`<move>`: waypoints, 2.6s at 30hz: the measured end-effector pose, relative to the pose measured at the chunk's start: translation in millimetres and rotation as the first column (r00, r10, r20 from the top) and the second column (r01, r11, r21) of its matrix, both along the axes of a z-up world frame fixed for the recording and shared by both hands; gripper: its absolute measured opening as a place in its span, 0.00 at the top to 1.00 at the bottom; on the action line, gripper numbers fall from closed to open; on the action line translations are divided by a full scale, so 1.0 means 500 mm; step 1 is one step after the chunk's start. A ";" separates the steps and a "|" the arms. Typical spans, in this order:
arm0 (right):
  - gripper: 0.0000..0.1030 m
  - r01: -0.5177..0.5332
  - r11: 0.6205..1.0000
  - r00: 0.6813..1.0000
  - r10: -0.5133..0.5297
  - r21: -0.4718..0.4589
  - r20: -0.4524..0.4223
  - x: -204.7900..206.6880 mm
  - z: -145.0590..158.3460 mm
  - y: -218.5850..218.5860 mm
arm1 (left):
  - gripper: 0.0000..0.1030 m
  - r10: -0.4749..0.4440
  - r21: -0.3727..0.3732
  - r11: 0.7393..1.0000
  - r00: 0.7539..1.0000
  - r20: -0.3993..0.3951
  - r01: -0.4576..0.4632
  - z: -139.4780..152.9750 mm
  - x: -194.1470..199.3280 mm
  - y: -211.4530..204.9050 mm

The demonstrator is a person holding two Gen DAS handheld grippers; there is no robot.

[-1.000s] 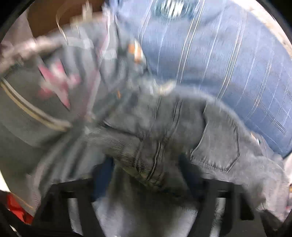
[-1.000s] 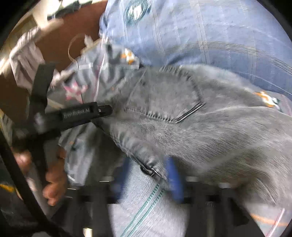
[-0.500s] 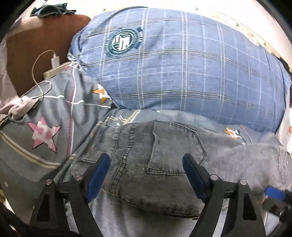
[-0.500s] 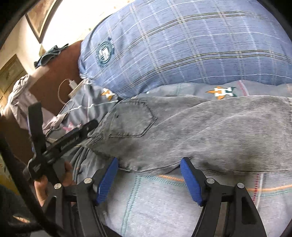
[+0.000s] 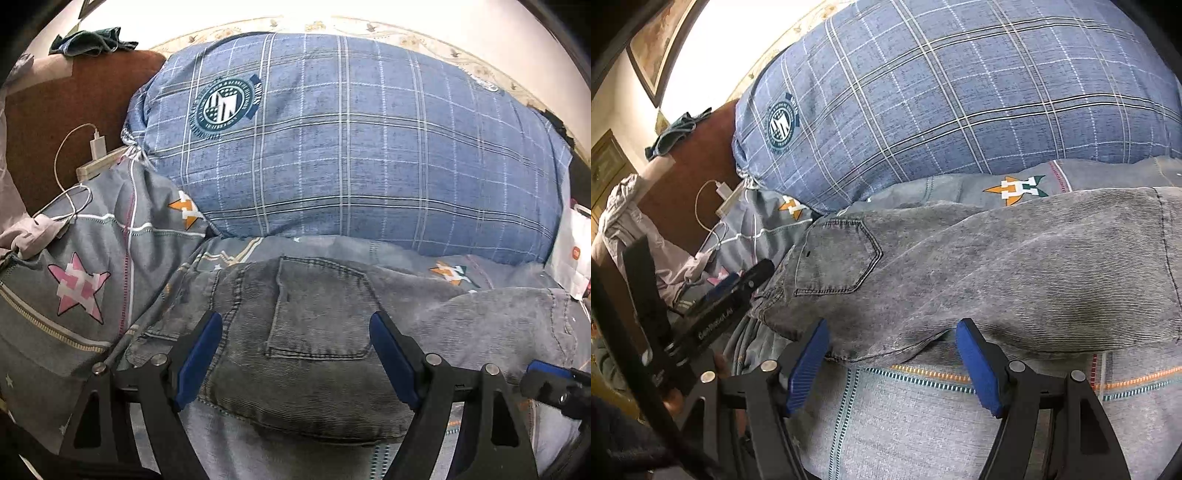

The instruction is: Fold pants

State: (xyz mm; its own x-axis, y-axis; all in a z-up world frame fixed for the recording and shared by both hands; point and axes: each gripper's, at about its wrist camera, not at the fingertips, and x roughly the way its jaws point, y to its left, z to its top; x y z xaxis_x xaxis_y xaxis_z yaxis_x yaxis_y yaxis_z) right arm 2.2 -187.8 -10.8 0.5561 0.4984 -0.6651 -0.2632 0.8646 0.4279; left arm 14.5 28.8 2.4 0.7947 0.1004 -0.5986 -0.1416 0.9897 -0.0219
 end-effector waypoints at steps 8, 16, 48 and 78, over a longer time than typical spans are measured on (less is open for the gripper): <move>0.28 0.064 0.998 0.998 -0.064 0.022 -0.004 0.015 0.029 -0.061 | 0.20 -0.062 0.029 0.998 0.998 -0.004 0.062 0.006 -0.002 -0.061; 0.28 0.257 0.966 0.966 -0.256 -0.020 0.043 0.065 0.117 -0.240 | 0.20 -0.217 -0.010 0.976 0.976 0.006 0.217 0.051 0.004 -0.174; 0.28 0.529 0.837 0.832 -0.481 0.137 -0.274 0.060 -0.038 -0.646 | 0.21 -0.731 0.094 0.641 0.644 -0.227 0.762 -0.144 0.024 -0.797; 0.87 0.443 0.854 0.859 -0.317 0.274 -0.403 0.168 -0.108 -0.610 | 0.85 -0.717 -0.233 0.692 0.688 -0.114 0.683 -0.102 0.080 -0.712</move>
